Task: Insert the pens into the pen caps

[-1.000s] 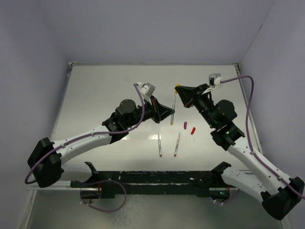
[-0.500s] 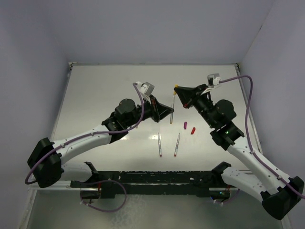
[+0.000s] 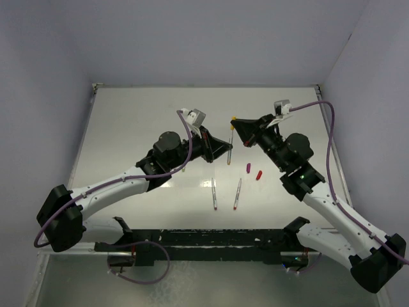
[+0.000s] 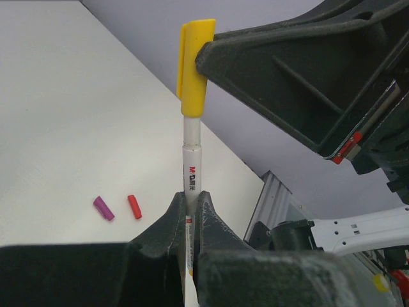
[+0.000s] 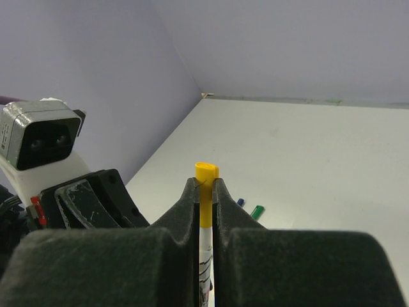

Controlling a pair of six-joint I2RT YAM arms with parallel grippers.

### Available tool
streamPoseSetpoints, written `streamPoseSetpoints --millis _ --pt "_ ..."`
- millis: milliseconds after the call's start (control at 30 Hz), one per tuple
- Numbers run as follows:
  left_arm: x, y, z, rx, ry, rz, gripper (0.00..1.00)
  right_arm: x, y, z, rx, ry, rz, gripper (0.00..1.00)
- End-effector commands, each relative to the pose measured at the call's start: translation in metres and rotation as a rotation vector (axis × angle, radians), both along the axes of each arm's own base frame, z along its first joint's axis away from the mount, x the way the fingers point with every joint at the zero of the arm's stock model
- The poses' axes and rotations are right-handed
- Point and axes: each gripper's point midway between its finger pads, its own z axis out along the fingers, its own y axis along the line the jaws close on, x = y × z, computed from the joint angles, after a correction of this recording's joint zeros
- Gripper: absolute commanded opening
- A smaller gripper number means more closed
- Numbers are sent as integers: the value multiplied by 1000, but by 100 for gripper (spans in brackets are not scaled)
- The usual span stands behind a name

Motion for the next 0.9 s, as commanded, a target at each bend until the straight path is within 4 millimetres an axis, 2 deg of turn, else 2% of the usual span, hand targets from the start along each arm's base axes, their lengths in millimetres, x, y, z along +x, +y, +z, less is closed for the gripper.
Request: streamPoseSetpoints --millis 0,300,600,867 --pt "3 4 31 -84 -57 11 0 -3 3 7 17 -22 22 0" --pt "20 10 35 -117 -47 53 0 -10 14 -9 -28 27 97 0" --pt "51 25 45 -160 -28 120 0 -16 28 -50 -109 166 186 0" --pt "70 33 68 -186 -84 162 0 -25 34 -86 -161 277 241 0"
